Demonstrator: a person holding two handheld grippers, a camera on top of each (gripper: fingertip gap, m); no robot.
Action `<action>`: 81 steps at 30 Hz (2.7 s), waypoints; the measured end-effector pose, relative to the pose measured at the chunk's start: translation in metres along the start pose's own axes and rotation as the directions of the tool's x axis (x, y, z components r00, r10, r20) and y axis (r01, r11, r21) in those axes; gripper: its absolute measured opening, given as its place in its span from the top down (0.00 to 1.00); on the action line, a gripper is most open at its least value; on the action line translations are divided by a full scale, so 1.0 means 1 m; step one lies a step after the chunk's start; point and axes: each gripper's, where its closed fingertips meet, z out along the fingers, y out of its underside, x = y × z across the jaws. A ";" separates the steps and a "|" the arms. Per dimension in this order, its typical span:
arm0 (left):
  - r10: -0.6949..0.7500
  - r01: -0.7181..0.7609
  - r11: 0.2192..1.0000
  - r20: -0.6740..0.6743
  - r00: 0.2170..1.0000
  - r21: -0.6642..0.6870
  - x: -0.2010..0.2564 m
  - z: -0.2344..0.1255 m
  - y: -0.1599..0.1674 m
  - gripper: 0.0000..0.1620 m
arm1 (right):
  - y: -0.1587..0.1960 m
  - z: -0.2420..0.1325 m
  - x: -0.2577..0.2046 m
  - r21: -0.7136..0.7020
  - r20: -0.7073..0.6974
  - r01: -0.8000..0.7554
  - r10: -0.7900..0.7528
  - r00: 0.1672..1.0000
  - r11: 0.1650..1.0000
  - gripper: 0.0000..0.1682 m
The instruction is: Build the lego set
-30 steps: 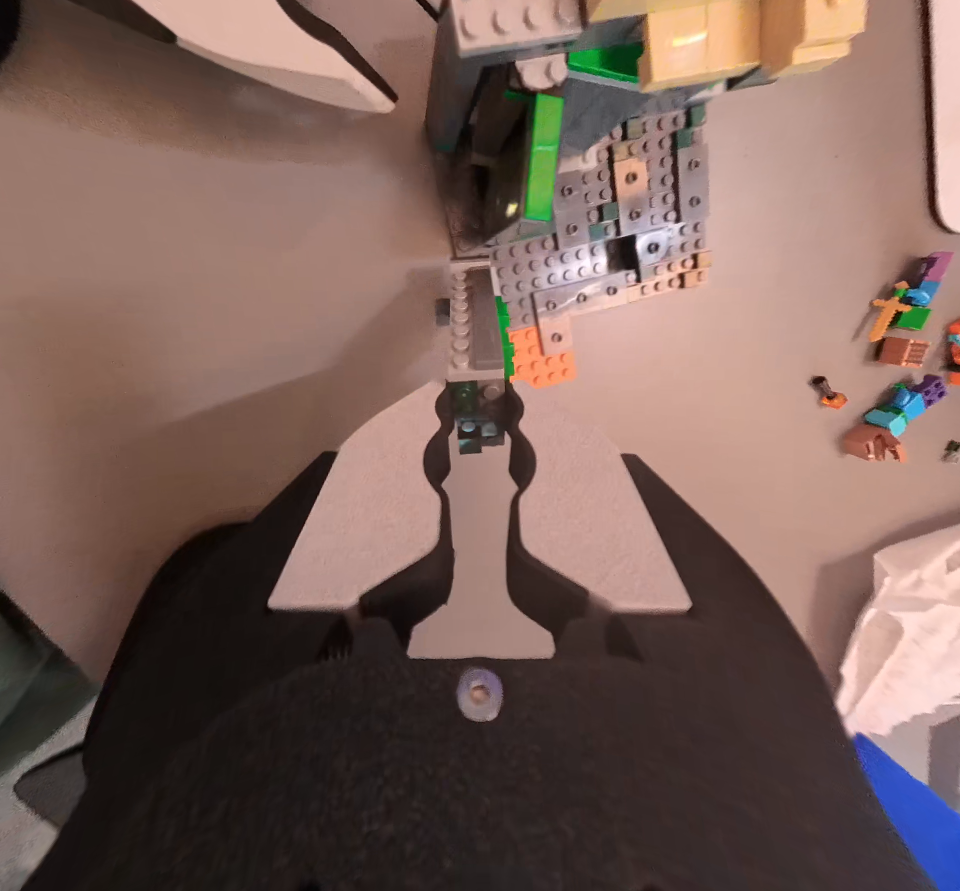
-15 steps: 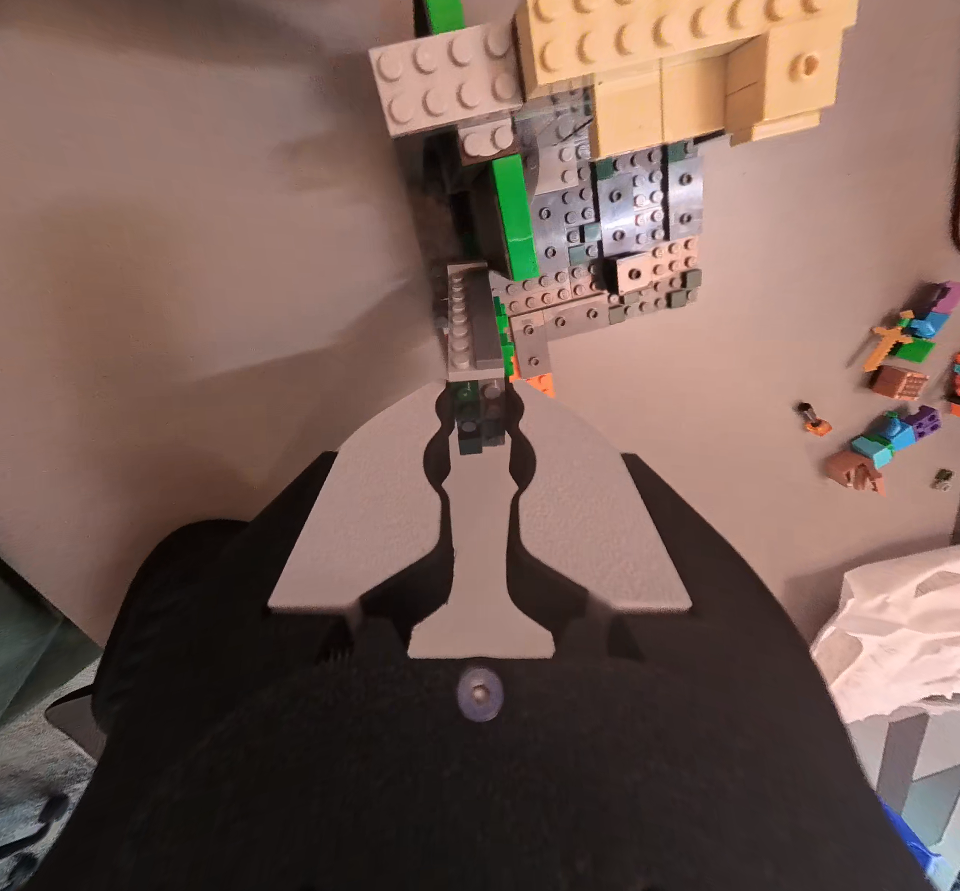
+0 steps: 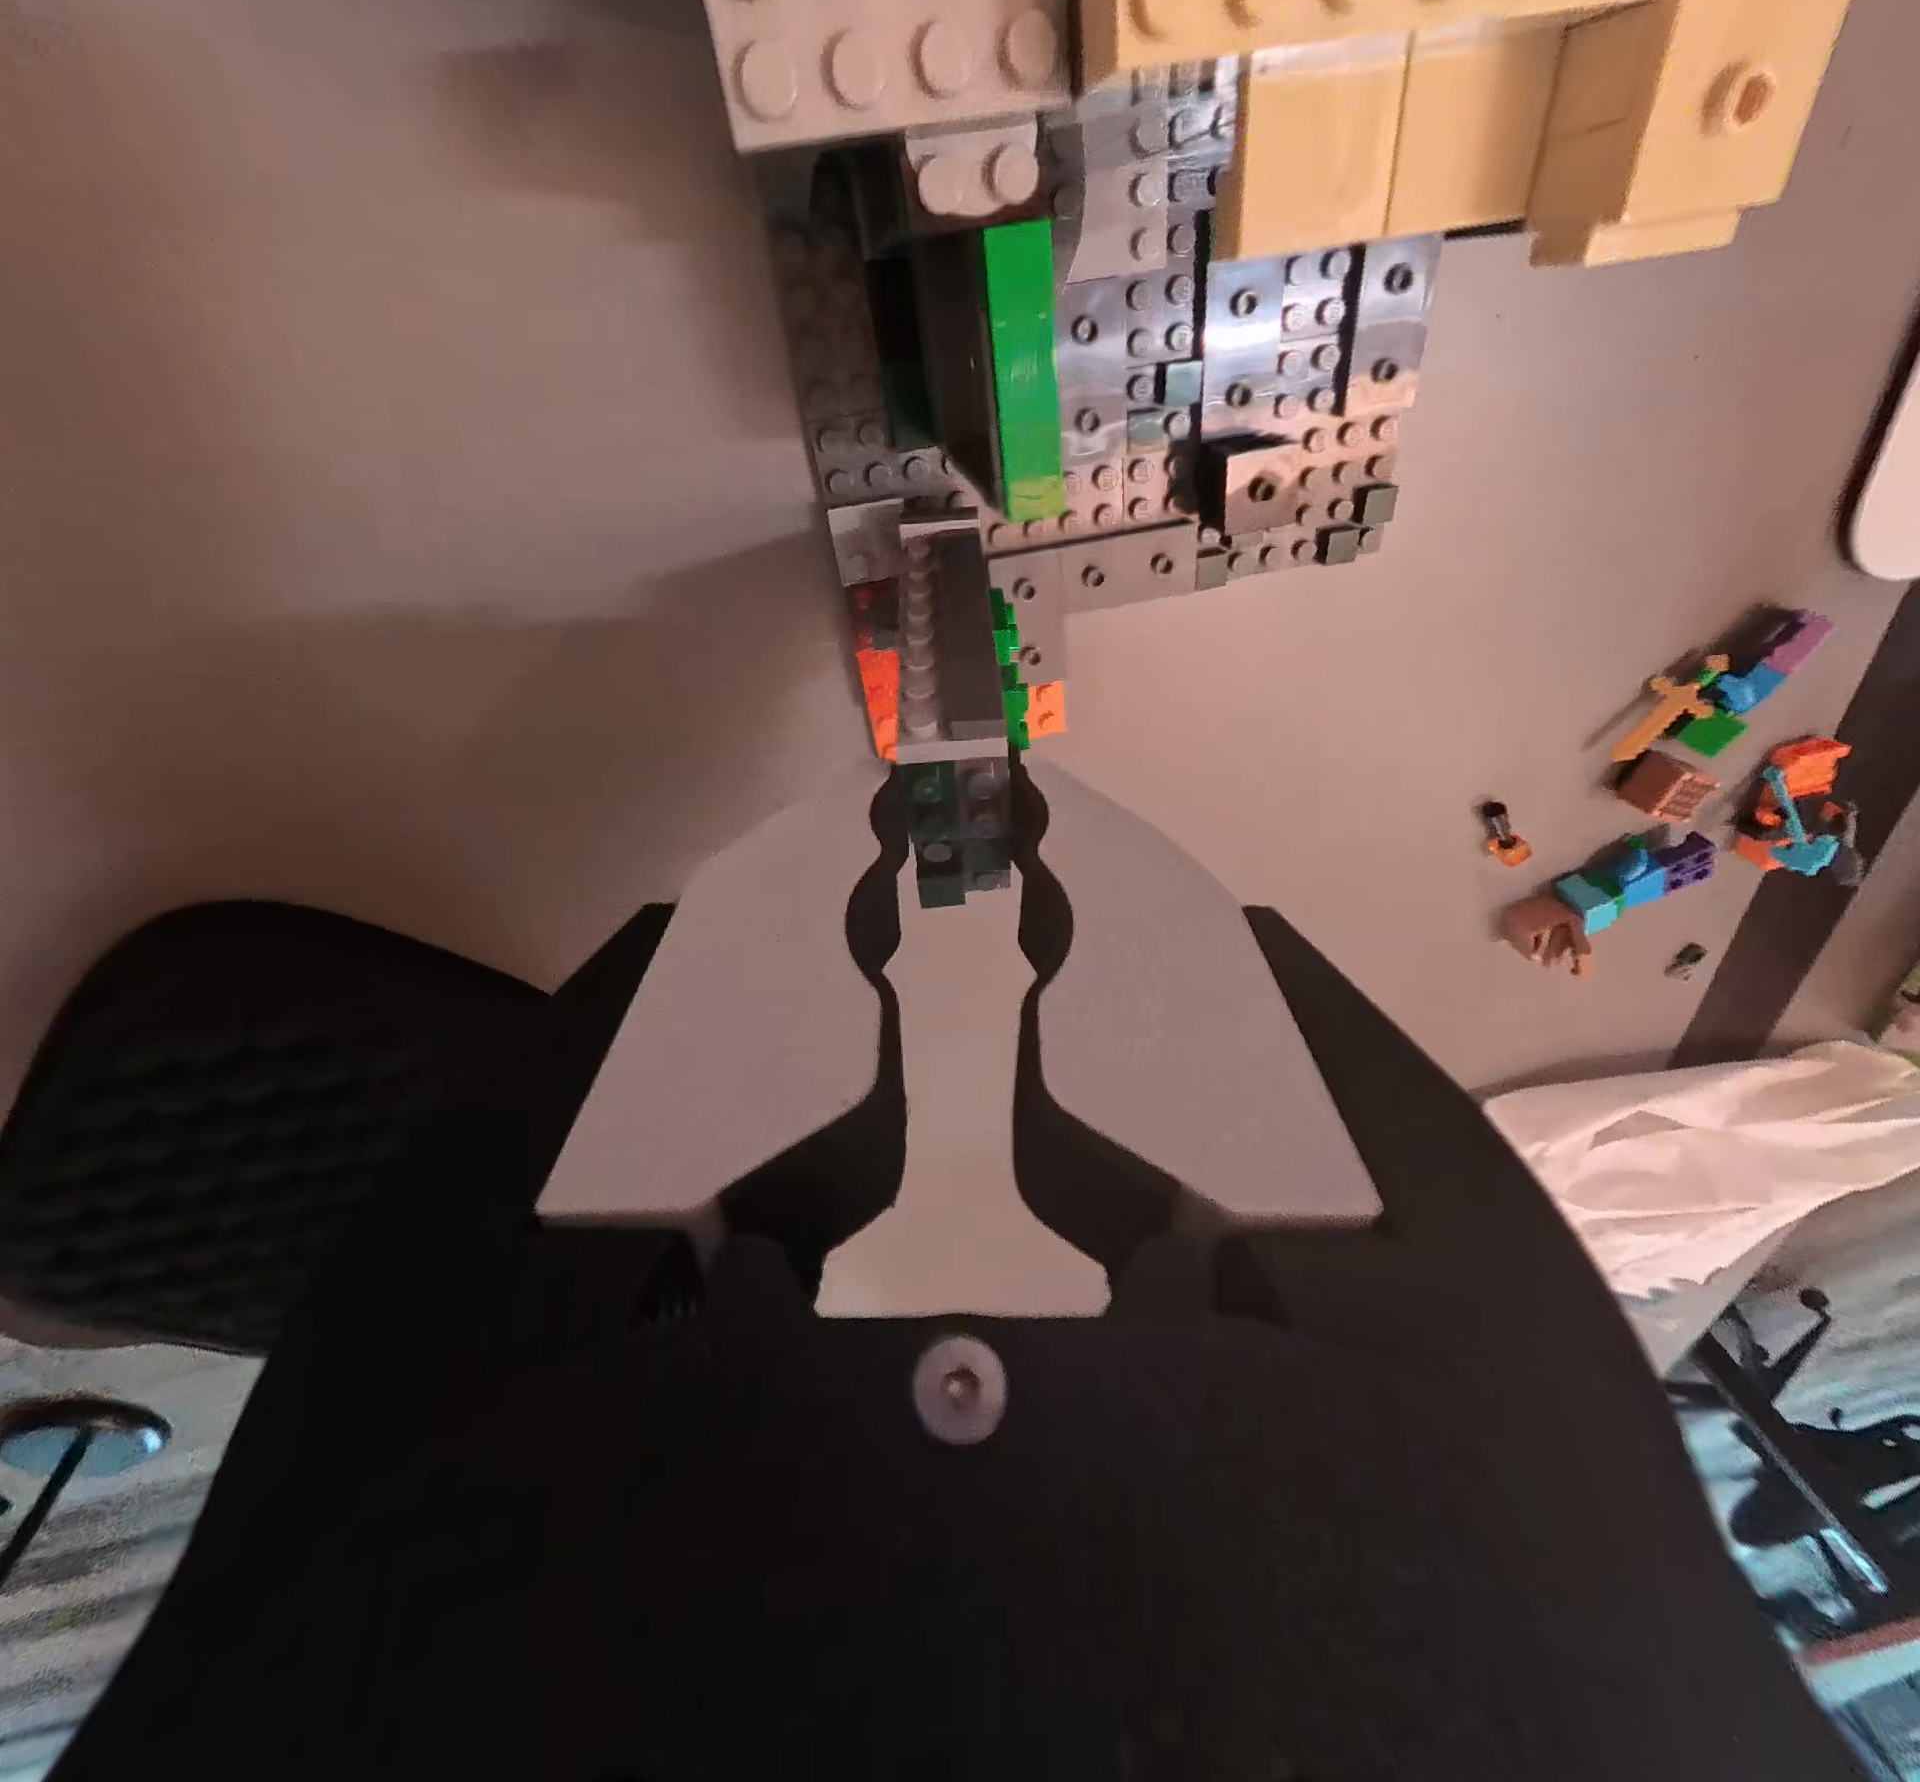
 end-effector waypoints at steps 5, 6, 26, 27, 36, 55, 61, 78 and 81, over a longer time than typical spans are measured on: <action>0.010 -0.010 1.000 -0.012 1.000 0.001 0.003 0.001 -0.001 0.86 | -0.009 0.001 0.003 -0.012 0.029 0.022 -0.022 0.999 1.000 0.89; 0.011 -0.011 1.000 -0.014 1.000 0.001 0.003 0.001 -0.001 0.86 | -0.010 0.001 0.004 -0.014 0.036 0.023 -0.022 0.999 1.000 0.89; 0.013 -0.012 1.000 -0.017 1.000 0.009 0.004 0.000 -0.003 0.86 | -0.017 0.006 0.007 -0.111 0.062 0.099 -0.093 0.994 0.989 0.89; 0.013 -0.013 1.000 -0.018 1.000 0.008 0.004 0.001 -0.003 0.86 | -0.017 0.006 0.007 -0.110 0.062 0.099 -0.093 0.994 0.989 0.89; 0.012 -0.012 1.000 -0.020 1.000 0.006 0.004 0.001 -0.002 0.86 | -0.016 0.007 0.009 -0.072 0.067 0.083 -0.078 0.995 0.994 0.85; 0.015 -0.015 1.000 -0.015 1.000 0.003 0.003 0.001 -0.001 0.86 | -0.027 0.003 0.010 0.045 0.069 0.173 -0.176 0.982 0.984 0.76; 0.013 -0.013 1.000 -0.014 1.000 0.004 0.003 0.000 -0.001 0.86 | -0.027 0.008 0.011 0.066 0.085 0.162 -0.168 0.982 0.985 0.87; 0.015 -0.015 1.000 -0.018 1.000 -0.001 0.004 0.001 0.000 0.86 | -0.027 0.008 0.009 0.047 0.023 0.169 -0.171 0.985 0.984 0.88; 0.014 -0.014 1.000 -0.020 1.000 -0.003 0.004 0.001 0.000 0.86 | -0.027 0.008 0.009 0.034 0.020 0.144 -0.145 0.989 0.989 0.88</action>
